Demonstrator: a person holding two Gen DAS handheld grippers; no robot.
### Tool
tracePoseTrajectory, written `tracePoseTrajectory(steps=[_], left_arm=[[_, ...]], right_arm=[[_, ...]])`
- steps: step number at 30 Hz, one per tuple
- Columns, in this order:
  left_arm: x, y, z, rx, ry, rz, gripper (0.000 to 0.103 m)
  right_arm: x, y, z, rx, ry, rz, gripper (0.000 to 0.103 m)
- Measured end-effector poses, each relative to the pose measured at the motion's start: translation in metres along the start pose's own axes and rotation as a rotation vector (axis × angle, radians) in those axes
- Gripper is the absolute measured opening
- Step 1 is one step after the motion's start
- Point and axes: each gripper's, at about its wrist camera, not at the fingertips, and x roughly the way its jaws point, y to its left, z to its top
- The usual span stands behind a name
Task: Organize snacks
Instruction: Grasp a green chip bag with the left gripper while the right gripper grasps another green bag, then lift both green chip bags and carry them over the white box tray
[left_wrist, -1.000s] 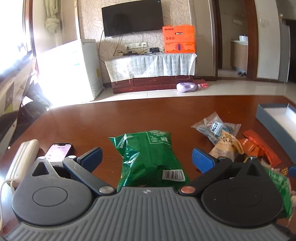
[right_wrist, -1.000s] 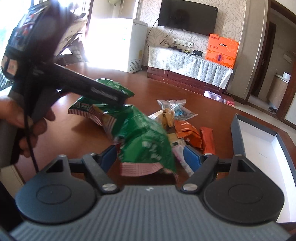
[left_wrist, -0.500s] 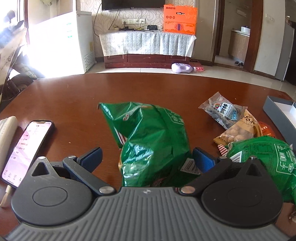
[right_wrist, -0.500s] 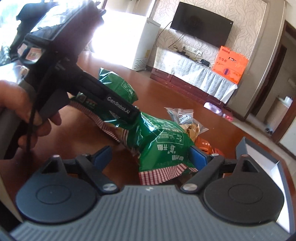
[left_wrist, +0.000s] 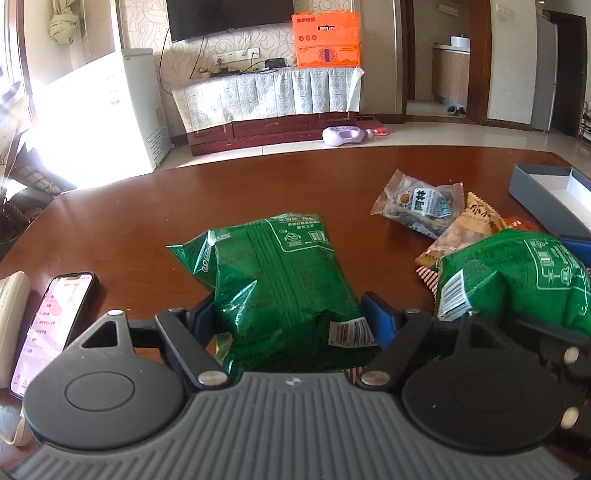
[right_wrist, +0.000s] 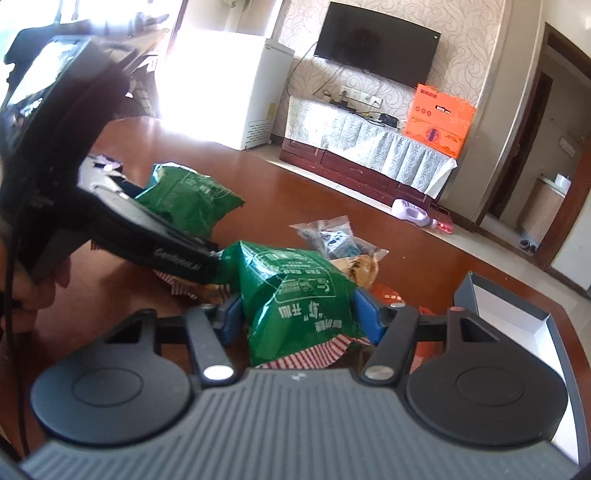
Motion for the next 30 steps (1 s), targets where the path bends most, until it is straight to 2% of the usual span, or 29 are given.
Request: tracePoseTrajectory(steps=[5, 7, 9, 12, 16, 26, 30], left_arm=[[-0.012, 0.0, 0.0, 0.018, -0.037, 0.024, 0.077], [-0.016, 0.001, -0.001, 0.039, -0.051, 0.056, 0.076], [-0.015, 0.001, -0.004, 0.061, -0.035, 0.072, 0.074], [-0.015, -0.001, -0.009, 0.082, -0.009, 0.079, 0.07], [-0.026, -0.005, -0.007, 0.074, -0.051, 0.079, 0.069], [-0.041, -0.058, 0.005, 0.174, -0.111, 0.086, 0.069], [-0.046, -0.079, 0.011, 0.187, -0.124, 0.052, 0.069]], right_arm=[[-0.008, -0.016, -0.001, 0.08, 0.003, 0.023, 0.058], [-0.012, -0.029, 0.002, 0.164, -0.008, 0.054, 0.057], [-0.017, -0.043, 0.001, 0.271, -0.029, 0.093, 0.057], [-0.02, -0.056, -0.001, 0.365, -0.035, 0.12, 0.056], [-0.03, -0.074, -0.003, 0.515, -0.092, 0.186, 0.056], [-0.056, -0.086, 0.004, 0.486, -0.184, 0.118, 0.056], [-0.068, -0.097, 0.003, 0.47, -0.207, 0.069, 0.056]])
